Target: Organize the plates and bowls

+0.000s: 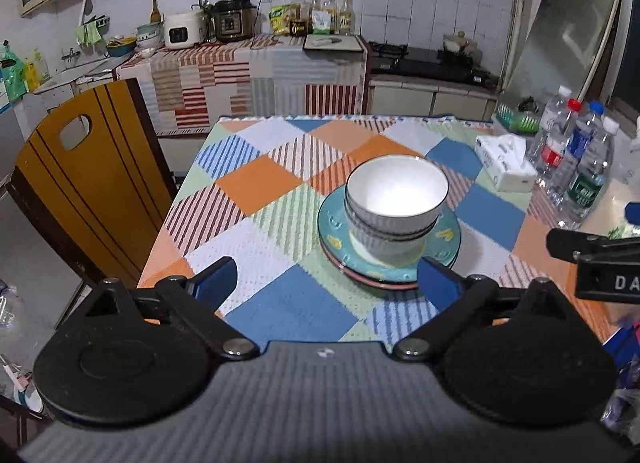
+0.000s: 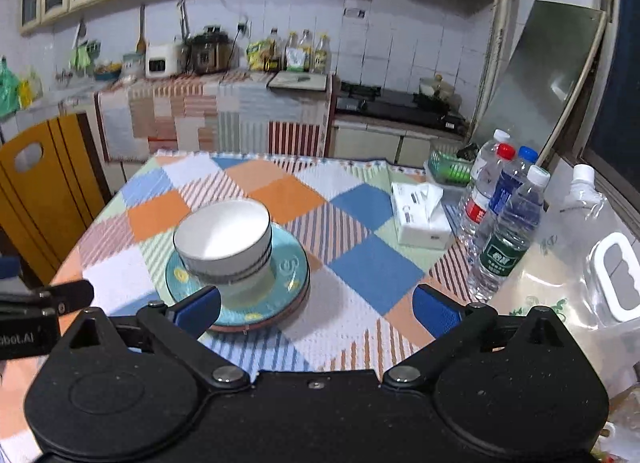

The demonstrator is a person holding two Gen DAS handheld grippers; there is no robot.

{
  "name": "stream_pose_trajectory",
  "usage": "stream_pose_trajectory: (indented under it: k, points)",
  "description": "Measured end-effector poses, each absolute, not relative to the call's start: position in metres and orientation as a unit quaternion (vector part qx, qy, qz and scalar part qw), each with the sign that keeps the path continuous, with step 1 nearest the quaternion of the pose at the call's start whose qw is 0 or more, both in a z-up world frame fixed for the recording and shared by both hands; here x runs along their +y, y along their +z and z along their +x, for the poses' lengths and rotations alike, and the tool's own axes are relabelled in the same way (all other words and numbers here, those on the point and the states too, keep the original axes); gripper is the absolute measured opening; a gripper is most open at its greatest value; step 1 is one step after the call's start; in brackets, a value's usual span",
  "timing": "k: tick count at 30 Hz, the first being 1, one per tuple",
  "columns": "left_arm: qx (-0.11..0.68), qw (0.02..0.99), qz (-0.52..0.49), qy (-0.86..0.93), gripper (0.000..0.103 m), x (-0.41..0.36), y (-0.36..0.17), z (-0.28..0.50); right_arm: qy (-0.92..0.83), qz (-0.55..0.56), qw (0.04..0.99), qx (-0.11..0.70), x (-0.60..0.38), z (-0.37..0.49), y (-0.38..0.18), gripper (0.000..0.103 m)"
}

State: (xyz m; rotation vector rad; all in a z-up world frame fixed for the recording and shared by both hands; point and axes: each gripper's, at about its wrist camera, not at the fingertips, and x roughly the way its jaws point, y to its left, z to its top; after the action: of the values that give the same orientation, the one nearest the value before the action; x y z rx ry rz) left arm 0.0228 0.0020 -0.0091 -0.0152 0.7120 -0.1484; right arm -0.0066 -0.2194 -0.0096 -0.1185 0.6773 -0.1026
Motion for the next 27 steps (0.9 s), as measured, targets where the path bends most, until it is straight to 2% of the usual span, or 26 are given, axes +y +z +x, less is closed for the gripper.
stream_pose_trajectory:
  k: [14, 27]
  points:
    - [0.338, 0.941, 0.004, -0.024, 0.098, 0.007, -0.018, 0.026, -0.058, -0.073, 0.94, 0.328, -0.208, -0.018, -0.02, 0.103]
    - [0.368, 0.929, 0.021, -0.048, 0.098, 0.004, -0.026, 0.031, -0.063, -0.048, 0.945, 0.318, -0.214, -0.02, -0.025, 0.103]
